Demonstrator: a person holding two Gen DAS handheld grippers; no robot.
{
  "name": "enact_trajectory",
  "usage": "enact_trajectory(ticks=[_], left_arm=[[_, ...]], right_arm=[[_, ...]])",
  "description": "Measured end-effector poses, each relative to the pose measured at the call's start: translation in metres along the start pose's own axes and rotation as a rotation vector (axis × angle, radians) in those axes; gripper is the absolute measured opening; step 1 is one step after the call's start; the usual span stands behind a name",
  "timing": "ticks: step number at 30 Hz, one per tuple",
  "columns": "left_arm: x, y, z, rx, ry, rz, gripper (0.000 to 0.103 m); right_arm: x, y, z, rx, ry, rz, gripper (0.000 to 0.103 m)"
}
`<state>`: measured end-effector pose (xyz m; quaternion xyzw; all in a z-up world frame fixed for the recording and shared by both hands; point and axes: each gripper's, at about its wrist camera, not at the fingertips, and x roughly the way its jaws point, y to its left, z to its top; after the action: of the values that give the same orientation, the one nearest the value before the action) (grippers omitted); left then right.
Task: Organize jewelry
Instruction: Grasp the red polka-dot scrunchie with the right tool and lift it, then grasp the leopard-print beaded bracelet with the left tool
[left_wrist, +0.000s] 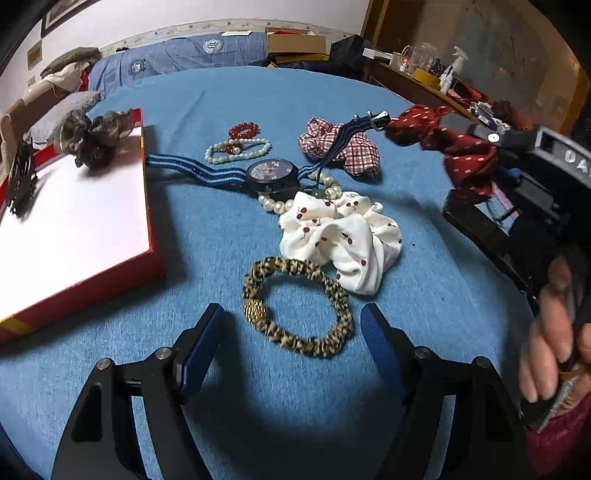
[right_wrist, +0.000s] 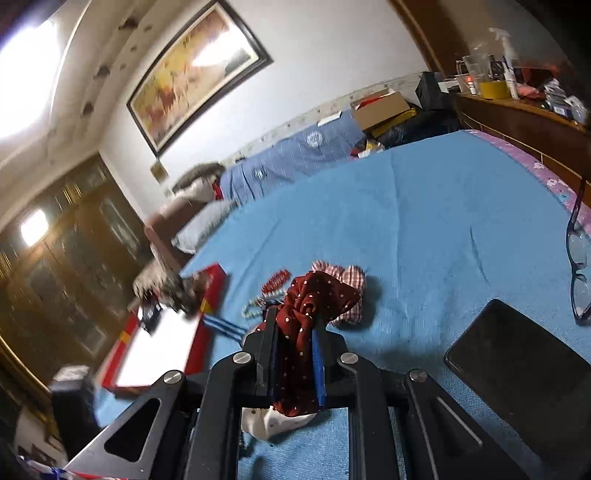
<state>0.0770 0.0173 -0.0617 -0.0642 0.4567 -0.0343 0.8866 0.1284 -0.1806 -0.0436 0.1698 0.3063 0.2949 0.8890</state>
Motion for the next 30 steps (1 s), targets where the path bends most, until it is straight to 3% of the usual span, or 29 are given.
enact_trajectory(ticks=[2,4,6,8,14,18,22,30], left_arm=[[0.002,-0.005,0.002,0.020,0.000,0.011,0.060],[0.005,-0.010,0.004,0.041,-0.006,0.044,0.054],[0.006,-0.012,0.004,0.050,-0.013,0.066,0.041],[0.005,-0.013,0.004,0.057,-0.019,0.082,0.018],[-0.001,-0.006,-0.001,0.038,-0.046,0.065,0.016],[-0.022,-0.004,-0.007,0.041,-0.164,0.068,0.016],[-0.032,-0.002,-0.006,0.035,-0.218,0.069,0.016],[-0.034,0.016,0.001,-0.024,-0.229,0.155,0.016]], right_arm=[[-0.001,-0.003,0.001,0.016,0.004,0.014,0.016],[0.001,-0.004,0.000,0.031,0.018,0.035,0.016],[0.000,-0.002,0.000,0.028,0.019,0.043,0.016],[-0.002,0.000,0.000,0.022,0.011,0.048,0.016],[-0.003,0.008,0.002,-0.002,-0.002,0.072,0.016],[-0.014,0.012,0.002,-0.020,-0.052,0.127,0.017],[-0.027,0.025,0.001,-0.086,-0.116,0.147,0.017],[-0.009,0.050,-0.012,-0.209,-0.048,0.108,0.017]])
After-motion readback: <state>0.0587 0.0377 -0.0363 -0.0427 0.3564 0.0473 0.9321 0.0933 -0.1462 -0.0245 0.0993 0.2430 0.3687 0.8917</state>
